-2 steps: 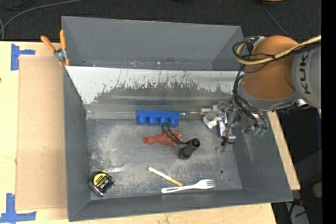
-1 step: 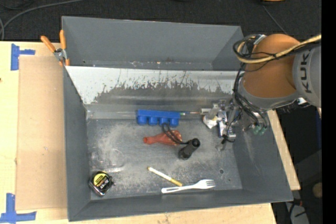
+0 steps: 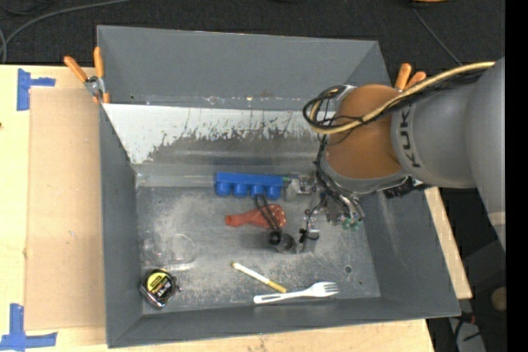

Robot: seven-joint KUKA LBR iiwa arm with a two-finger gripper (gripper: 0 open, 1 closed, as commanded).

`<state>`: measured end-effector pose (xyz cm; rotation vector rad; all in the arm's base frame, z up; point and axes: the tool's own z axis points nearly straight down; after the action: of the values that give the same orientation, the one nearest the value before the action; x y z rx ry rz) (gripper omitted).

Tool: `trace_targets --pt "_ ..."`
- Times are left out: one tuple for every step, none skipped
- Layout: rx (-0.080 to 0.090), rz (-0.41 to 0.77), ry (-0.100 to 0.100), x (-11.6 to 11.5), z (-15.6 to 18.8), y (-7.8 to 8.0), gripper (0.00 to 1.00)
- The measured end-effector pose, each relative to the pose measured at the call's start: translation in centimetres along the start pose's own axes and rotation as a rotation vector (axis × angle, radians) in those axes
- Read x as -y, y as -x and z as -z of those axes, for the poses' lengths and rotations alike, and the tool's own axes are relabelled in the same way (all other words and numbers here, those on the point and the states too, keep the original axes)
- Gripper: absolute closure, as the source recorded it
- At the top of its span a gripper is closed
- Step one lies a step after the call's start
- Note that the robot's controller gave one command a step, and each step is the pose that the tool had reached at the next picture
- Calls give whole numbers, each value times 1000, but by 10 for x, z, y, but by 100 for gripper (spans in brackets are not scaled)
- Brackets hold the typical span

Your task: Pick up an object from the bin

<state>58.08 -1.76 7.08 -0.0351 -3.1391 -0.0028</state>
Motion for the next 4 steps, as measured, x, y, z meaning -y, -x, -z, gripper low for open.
trace_targets --pt "16 -138 -2 -15 72 -4 0" --pt "-13 -81 2 -45 26 -8 0" --pt "13 -352 1 -59 3 5 0" --pt "-2 -164 2 -51 0 -18 100"
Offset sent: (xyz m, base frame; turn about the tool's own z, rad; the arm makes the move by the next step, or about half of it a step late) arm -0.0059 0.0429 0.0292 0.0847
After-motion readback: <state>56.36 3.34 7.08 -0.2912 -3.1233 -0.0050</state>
